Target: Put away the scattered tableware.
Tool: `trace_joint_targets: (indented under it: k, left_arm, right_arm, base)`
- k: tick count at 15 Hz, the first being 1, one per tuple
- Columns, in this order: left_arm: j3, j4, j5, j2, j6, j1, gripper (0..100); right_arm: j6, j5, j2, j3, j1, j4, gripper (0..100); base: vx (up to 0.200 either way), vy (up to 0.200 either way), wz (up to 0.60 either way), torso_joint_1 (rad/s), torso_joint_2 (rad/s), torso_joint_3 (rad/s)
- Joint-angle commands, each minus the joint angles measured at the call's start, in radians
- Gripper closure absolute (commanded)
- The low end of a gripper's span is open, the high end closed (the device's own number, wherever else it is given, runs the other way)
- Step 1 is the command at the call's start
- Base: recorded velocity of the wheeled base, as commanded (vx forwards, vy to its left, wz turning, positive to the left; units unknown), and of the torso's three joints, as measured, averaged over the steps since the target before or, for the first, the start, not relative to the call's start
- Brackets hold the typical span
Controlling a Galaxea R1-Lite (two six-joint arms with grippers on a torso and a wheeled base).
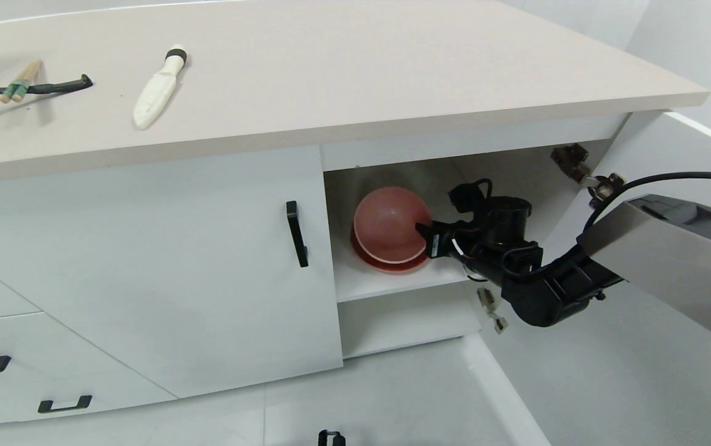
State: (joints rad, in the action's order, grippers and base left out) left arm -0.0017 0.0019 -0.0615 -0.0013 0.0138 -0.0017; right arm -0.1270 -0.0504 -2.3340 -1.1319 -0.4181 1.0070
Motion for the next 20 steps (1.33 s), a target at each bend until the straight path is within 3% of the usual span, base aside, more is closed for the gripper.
trace_joint_targets:
  k: [1,5,8,13,15,16,20]
  left_arm:
    - [0.0,0.0,0.0,0.001,0.0,0.0,0]
    - [0.0,0.001,0.0,0.001,0.0,0.0,0]
    - [0.0,0.001,-0.001,0.001,0.0,-0.001,0]
    - [0.0,0.0,-0.001,0.001,0.0,-0.001,0]
    - [0.0,0.0,-0.001,0.001,0.0,-0.001,0]
    - [0.0,0.0,-0.001,0.001,0.0,-0.001,0]
    - [0.0,0.0,-0.001,0.001,0.0,-0.001,0]
  right_arm:
    - [0.001,0.0,0.001,0.001,-0.004,0.002,0]
    - [0.021,0.003,0.05,0.055,-0.022,0.053,0]
    - [0.081,-0.006,0.16,0.175,-0.024,0.151,0]
    - [0.218,-0.019,0.351,0.538,-0.076,0.37,0]
    - [0.323,-0.115,0.452,0.69,-0.068,0.423,0]
    - [0.386,-0.216,0.53,0.814,-0.054,0.458,0]
    - [0.4,-0.244,0.782,1.031,-0.039,0.472,0]
  base:
    - [0.0,0.0,0.0,0.0,0.0,0.0]
    - [0.0,0.0,0.0,0.0,0.0,0.0]
    - [0.0,0.0,0.0,0.0,0.0,0.0]
    - [0.0,0.0,0.0,0.0,0.0,0.0]
    - [0.0,0.0,0.0,0.0,0.0,0.0]
    - [0.0,0.0,0.0,0.0,0.0,0.0]
    - [0.0,0.0,0.0,0.0,0.0,0.0]
